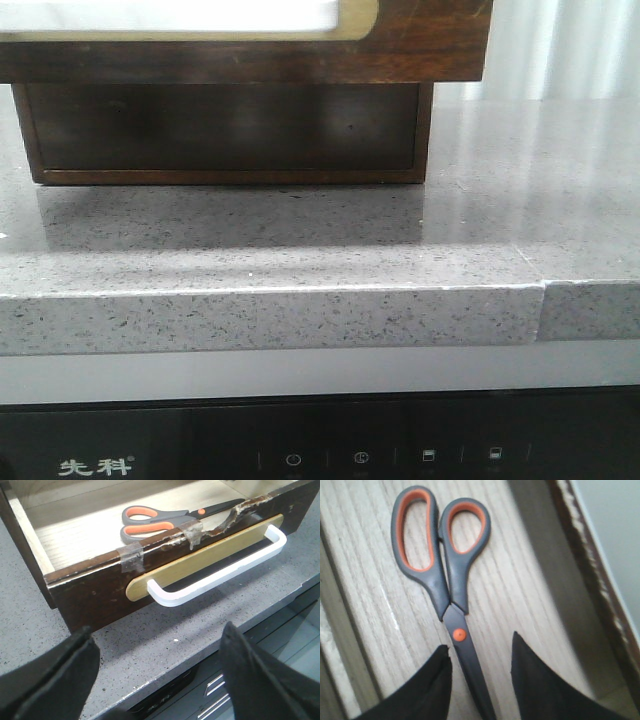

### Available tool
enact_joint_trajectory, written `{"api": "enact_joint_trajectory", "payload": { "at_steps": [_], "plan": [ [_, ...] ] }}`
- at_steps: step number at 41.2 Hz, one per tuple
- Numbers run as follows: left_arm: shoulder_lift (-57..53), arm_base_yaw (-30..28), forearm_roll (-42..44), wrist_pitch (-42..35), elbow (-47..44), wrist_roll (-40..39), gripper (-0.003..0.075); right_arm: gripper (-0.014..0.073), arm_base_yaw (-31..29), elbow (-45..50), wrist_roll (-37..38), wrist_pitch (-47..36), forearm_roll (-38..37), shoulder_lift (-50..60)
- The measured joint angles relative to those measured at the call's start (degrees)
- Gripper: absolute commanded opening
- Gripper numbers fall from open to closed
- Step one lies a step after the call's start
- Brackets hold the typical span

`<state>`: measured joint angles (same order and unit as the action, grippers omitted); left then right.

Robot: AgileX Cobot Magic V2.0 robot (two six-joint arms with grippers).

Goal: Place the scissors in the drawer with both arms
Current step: 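Lower the scissors into the drawer and open the right gripper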

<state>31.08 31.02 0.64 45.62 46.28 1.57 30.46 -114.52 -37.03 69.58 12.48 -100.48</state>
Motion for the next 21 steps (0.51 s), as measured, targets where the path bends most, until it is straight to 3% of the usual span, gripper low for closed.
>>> {"api": "enact_joint_trajectory", "payload": {
  "at_steps": [10,21],
  "plan": [
    [0.0,0.0,0.0,0.0,0.0,0.0,0.0491,0.0323,-2.1,0.0,20.6,2.2,0.0,7.9],
    [0.0,0.0,0.0,0.0,0.0,0.0,0.0491,0.0323,-2.4,8.9,25.9,2.0,0.2,21.5]
  ]
}}
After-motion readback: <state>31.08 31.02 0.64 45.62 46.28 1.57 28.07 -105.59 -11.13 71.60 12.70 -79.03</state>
